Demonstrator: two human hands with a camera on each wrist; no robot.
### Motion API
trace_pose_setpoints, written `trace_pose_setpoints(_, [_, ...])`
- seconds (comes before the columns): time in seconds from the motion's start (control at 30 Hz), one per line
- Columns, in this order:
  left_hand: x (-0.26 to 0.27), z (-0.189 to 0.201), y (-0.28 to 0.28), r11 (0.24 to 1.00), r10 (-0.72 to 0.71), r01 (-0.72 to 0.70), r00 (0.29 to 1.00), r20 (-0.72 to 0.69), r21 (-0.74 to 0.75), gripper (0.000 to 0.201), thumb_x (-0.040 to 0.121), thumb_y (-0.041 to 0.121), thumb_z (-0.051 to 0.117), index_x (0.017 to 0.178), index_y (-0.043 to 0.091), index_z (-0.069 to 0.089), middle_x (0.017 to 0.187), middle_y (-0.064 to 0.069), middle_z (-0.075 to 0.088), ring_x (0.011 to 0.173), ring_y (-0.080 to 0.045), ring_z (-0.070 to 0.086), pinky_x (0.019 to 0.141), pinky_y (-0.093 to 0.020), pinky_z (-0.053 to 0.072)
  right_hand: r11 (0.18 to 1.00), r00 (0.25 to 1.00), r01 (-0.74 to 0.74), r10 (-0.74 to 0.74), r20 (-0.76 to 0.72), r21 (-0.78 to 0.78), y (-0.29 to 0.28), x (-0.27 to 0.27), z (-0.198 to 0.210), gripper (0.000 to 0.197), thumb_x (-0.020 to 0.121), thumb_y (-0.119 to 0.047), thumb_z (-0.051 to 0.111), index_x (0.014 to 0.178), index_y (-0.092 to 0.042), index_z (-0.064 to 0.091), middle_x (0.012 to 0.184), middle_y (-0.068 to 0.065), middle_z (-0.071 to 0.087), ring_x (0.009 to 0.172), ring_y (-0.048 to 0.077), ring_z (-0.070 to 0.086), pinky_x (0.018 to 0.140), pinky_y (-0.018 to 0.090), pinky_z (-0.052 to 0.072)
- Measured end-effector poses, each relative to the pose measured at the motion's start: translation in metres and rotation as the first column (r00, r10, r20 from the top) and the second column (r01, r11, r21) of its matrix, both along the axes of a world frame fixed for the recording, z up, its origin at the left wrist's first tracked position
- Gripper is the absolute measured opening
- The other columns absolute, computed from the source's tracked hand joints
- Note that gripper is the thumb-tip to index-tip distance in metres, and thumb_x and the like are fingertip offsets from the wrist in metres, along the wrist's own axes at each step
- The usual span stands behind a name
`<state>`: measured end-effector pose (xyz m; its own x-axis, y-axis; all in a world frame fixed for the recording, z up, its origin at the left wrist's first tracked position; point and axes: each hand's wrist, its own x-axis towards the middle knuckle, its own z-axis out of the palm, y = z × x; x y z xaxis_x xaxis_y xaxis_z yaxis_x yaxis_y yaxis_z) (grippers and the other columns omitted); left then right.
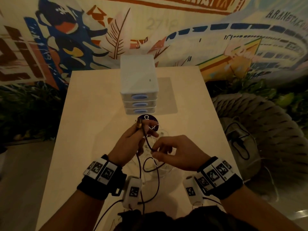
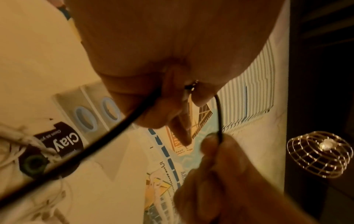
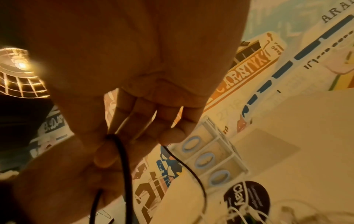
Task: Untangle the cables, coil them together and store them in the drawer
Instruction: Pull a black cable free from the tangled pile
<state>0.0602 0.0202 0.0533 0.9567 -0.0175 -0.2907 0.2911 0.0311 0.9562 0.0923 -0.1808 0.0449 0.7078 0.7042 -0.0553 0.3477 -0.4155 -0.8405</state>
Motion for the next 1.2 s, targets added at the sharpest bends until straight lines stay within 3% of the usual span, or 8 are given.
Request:
trace_pose_setpoints(0.2, [-0.002, -0.002, 0.019, 0.957, 0.053, -0.071, 0.996, -0.069, -0.282, 0.039, 0.096, -0.002, 0.032, 0.101, 0.007, 0.07, 0.082, -0.012, 0.063, 0.043, -0.013, 0.018, 0.044, -0.026, 0.015, 0.999, 0.973, 0.018, -0.029, -0.23, -0.049, -0.02, -0.003, -0.028, 0.016, 0.092, -0.035, 0.074, 0.1, -0.023, 0.076, 0.083, -0.006, 0.077, 0.077, 0.007, 0.074, 0.077, 0.026, 0.057])
trace_pose_setpoints(0.37, [-0.013, 0.007, 0.02, 0.982, -0.185, 0.183, 0.983, -0.022, -0.055, 0.026, 0.099, 0.019, 0.046, 0.093, 0.011, 0.07, 0.063, -0.002, 0.048, 0.048, -0.016, 0.026, 0.046, -0.025, 0.021, 0.997, 0.912, -0.011, -0.02, -0.41, -0.073, -0.017, 0.005, -0.044, 0.047, 0.105, -0.052, 0.035, 0.108, -0.032, 0.077, 0.104, -0.012, 0.077, 0.097, 0.009, 0.07, 0.085, 0.026, 0.048])
trace_pose_setpoints(0.53, [-0.021, 0.014, 0.009, 0.861, -0.462, 0.456, 0.886, -0.028, 0.226, 0.027, 0.094, 0.022, 0.05, 0.087, 0.022, 0.076, 0.063, 0.0, 0.058, 0.054, -0.01, 0.048, 0.059, -0.024, 0.04, 0.983, 0.884, 0.133, -0.175, -0.433, -0.125, 0.023, 0.037, -0.022, 0.079, 0.096, -0.071, 0.016, 0.104, -0.024, 0.078, 0.09, -0.005, 0.078, 0.081, 0.01, 0.07, 0.074, 0.025, 0.047])
trace_pose_setpoints(0.6, [-0.024, 0.013, 0.005, 0.767, -0.559, 0.546, 0.826, -0.066, 0.338, 0.036, 0.098, 0.021, 0.05, 0.081, 0.042, 0.074, 0.068, 0.0, 0.065, 0.06, -0.013, 0.057, 0.067, -0.031, 0.05, 0.983, 0.861, 0.115, -0.172, -0.478, -0.146, 0.039, 0.045, -0.018, 0.072, 0.098, -0.072, 0.029, 0.098, -0.02, 0.079, 0.086, 0.0, 0.078, 0.076, 0.014, 0.071, 0.075, 0.032, 0.05])
trace_pose_setpoints(0.73, [-0.032, 0.009, 0.006, 0.707, -0.602, 0.61, 0.784, -0.149, 0.357, 0.027, 0.102, 0.028, 0.048, 0.103, 0.037, 0.074, 0.081, 0.005, 0.075, 0.081, -0.031, 0.066, 0.085, -0.048, 0.053, 0.979, 0.92, 0.067, -0.136, -0.369, -0.194, 0.047, 0.052, -0.02, 0.03, 0.097, -0.033, 0.062, 0.087, -0.008, 0.076, 0.075, 0.001, 0.075, 0.064, 0.012, 0.07, 0.06, 0.019, 0.049])
trace_pose_setpoints(0.83, [-0.037, 0.01, 0.018, 0.779, -0.536, 0.551, 0.833, -0.14, 0.3, 0.028, 0.106, 0.02, 0.047, 0.113, 0.026, 0.074, 0.097, 0.003, 0.078, 0.081, -0.02, 0.069, 0.071, -0.033, 0.056, 0.964, 0.951, 0.138, -0.194, -0.242, -0.229, 0.039, 0.056, -0.014, 0.038, 0.097, -0.036, 0.051, 0.069, -0.012, 0.059, 0.058, -0.001, 0.058, 0.05, 0.011, 0.055, 0.061, 0.025, 0.047])
trace_pose_setpoints(1.0, [-0.034, 0.002, 0.036, 0.943, -0.195, 0.208, 0.978, -0.076, 0.259, 0.03, 0.108, 0.022, 0.042, 0.114, 0.015, 0.071, 0.099, 0.0, 0.078, 0.06, 0.0, 0.062, 0.063, -0.045, 0.057, 0.95, 0.936, 0.305, -0.313, -0.164, -0.074, 0.022, 0.049, -0.006, 0.034, 0.088, -0.043, 0.046, 0.066, -0.018, 0.041, 0.054, -0.007, 0.034, 0.053, 0.011, 0.031, 0.061, 0.032, 0.029])
trace_pose_setpoints(1.2, [-0.02, 0.0, 0.033, 0.988, -0.037, 0.042, 0.999, -0.032, 0.151, 0.038, 0.109, 0.031, 0.036, 0.115, 0.012, 0.069, 0.091, -0.015, 0.077, 0.051, -0.027, 0.049, 0.065, -0.051, 0.061, 0.998, 0.991, 0.056, -0.056, 0.121, 0.0, 0.028, 0.021, 0.021, 0.024, 0.1, -0.029, 0.052, 0.079, -0.02, 0.058, 0.07, -0.007, 0.058, 0.063, 0.008, 0.053, 0.063, 0.03, 0.044])
